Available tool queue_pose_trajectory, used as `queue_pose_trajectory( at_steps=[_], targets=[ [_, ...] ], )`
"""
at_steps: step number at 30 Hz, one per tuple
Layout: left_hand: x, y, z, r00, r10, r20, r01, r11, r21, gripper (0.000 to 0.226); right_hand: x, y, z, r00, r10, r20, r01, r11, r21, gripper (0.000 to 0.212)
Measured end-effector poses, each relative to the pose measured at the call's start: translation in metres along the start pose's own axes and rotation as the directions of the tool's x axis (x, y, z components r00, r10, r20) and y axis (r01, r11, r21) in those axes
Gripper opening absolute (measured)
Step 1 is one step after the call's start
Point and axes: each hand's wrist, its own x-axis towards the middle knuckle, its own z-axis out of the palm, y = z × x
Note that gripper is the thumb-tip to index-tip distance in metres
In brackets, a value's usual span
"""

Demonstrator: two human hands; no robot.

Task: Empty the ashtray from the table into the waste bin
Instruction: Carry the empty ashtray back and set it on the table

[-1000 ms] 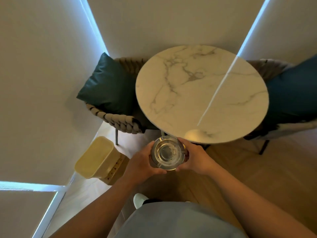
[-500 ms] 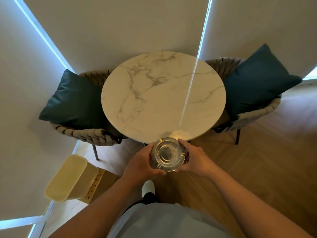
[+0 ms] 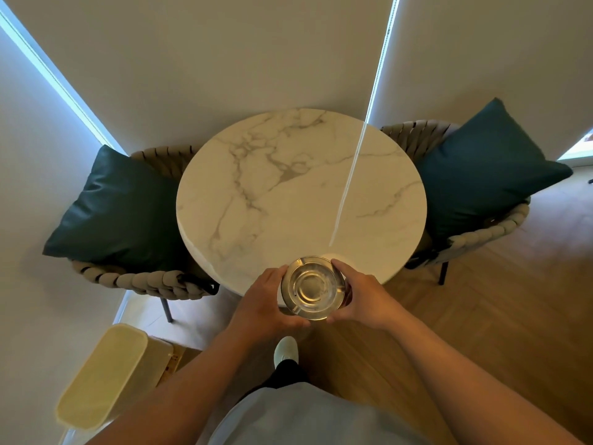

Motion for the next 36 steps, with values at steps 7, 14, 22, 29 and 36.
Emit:
queue_pose_trajectory(
  at_steps=[7, 14, 22, 29, 36],
  targets=[
    [0.065, -0.03, -0.031, 0.998, 0.018, 0.059, -0.018, 1.0, 0.014, 0.099, 0.072, -0.007, -0.01, 0.999, 0.048, 0.002, -0.048, 0.999, -0.007, 0.115],
    [0.12, -0.056, -0.053, 0.995, -0.001, 0.105, 0.001, 1.0, -0.002, 0.101, 0.129, -0.009, -0.018, 0.997, 0.074, -0.025, -0.074, 0.997, -0.017, 0.111],
    [0.169, -0.066, -0.061, 0.994, -0.034, 0.108, 0.032, 0.999, 0.02, 0.101, 0.177, -0.006, -0.037, 0.996, 0.083, -0.021, -0.083, 0.996, 0.02, 0.107],
    [0.204, -0.06, -0.057, 0.994, -0.078, 0.079, 0.074, 0.996, 0.058, 0.104, 0.21, 0.006, -0.063, 0.999, 0.048, 0.003, -0.048, 0.999, 0.002, 0.103],
    [0.235, -0.046, -0.042, 0.99, -0.135, 0.042, 0.129, 0.985, 0.118, 0.105, 0.238, 0.024, -0.092, 0.998, 0.014, 0.053, -0.013, 1.0, -0.027, 0.115]
  ],
)
